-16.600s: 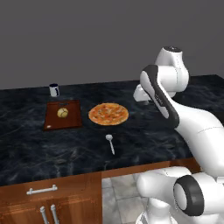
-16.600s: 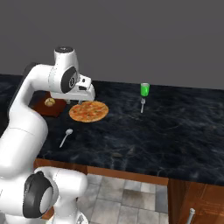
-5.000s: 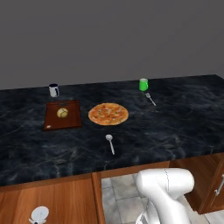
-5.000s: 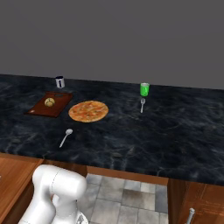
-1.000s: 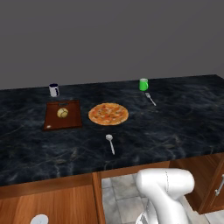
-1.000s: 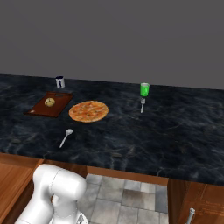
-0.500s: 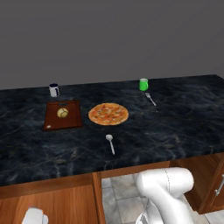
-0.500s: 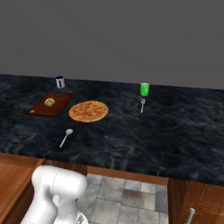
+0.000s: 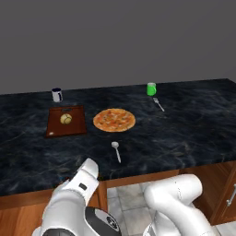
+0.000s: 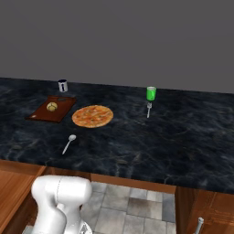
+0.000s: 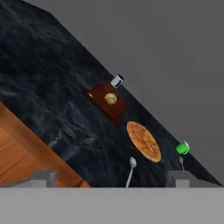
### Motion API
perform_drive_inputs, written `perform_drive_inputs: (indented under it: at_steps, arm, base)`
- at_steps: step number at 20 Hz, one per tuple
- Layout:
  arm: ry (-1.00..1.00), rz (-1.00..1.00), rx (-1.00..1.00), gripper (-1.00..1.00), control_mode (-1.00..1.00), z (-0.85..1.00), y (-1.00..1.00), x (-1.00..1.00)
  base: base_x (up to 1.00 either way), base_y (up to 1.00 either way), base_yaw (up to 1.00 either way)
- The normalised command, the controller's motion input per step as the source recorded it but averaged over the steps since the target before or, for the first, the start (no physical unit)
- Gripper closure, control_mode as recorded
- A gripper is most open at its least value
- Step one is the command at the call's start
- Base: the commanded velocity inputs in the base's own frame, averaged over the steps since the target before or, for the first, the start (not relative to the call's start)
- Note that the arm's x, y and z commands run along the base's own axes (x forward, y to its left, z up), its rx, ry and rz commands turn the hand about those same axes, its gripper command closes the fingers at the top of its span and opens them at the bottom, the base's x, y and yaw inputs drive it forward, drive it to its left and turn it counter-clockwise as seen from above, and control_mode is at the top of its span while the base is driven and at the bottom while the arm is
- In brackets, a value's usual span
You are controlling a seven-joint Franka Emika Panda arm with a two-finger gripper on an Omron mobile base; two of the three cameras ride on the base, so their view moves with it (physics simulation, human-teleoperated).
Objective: Take the pizza cutter from the drawer on the left and place it on the dining counter for cutting.
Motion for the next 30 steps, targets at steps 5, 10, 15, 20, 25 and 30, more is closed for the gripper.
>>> perform_drive_inputs:
  at_steps: [5, 10, 15, 20, 25, 30]
  arm:
    - [0.25, -0.14, 0.17, -1.00, -1.00, -0.03, -0.09, 0.39]
    - [0.43, -0.29, 0.15, -1.00, -1.00, 0.00, 0.36, -0.08]
    - [0.49, -0.32, 0.25, -1.00, -1.00, -0.03, 0.10, -0.23]
    - [0.38, -0.38, 0.24, -1.00, -1.00, -0.38, 0.15, -0.28]
    - [0.27, -0.37, 0.17, -1.00, -1.00, -0.44, 0.19, -0.14]
    - [0.20, -0.08, 0.00, -1.00, -1.00, -0.36, 0.01, 0.00]
  base:
    - [0.00, 0.00, 0.00]
    - [0.00, 0.00, 0.00]
    - [0.00, 0.00, 0.00]
    - [0.00, 0.00, 0.00]
    - [0.00, 0.00, 0.00]
    - [0.00, 0.00, 0.00]
